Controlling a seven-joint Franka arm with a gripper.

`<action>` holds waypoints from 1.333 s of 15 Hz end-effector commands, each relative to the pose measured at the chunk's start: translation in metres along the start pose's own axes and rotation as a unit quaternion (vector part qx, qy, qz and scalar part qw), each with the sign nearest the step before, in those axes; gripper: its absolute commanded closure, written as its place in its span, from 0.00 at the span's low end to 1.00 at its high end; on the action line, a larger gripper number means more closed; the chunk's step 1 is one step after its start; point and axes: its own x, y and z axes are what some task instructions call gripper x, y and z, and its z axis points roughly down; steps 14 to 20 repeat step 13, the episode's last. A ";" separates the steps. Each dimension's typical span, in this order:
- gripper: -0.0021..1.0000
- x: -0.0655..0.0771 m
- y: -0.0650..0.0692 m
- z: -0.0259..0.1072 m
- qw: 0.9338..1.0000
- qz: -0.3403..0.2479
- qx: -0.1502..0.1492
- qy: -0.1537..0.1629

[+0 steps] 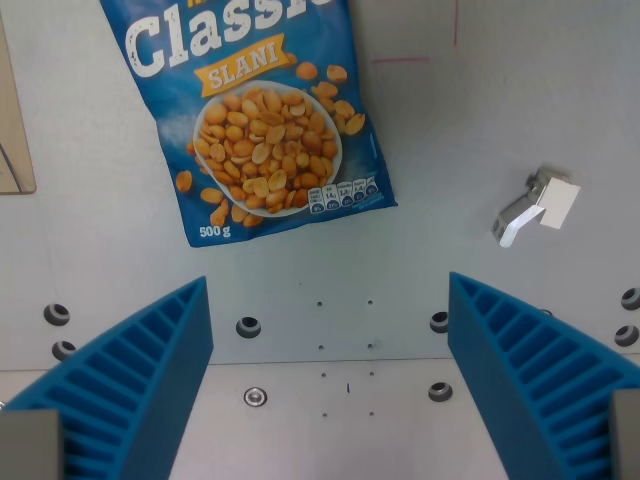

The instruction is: Move in gripper positive z

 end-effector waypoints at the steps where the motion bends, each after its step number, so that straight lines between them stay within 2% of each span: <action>1: 0.00 0.000 0.000 0.002 1.000 0.000 0.000 0.003; 13: 0.00 0.000 0.000 0.062 1.000 0.000 0.000 0.003; 20: 0.00 0.000 0.000 0.062 1.000 0.000 0.000 0.003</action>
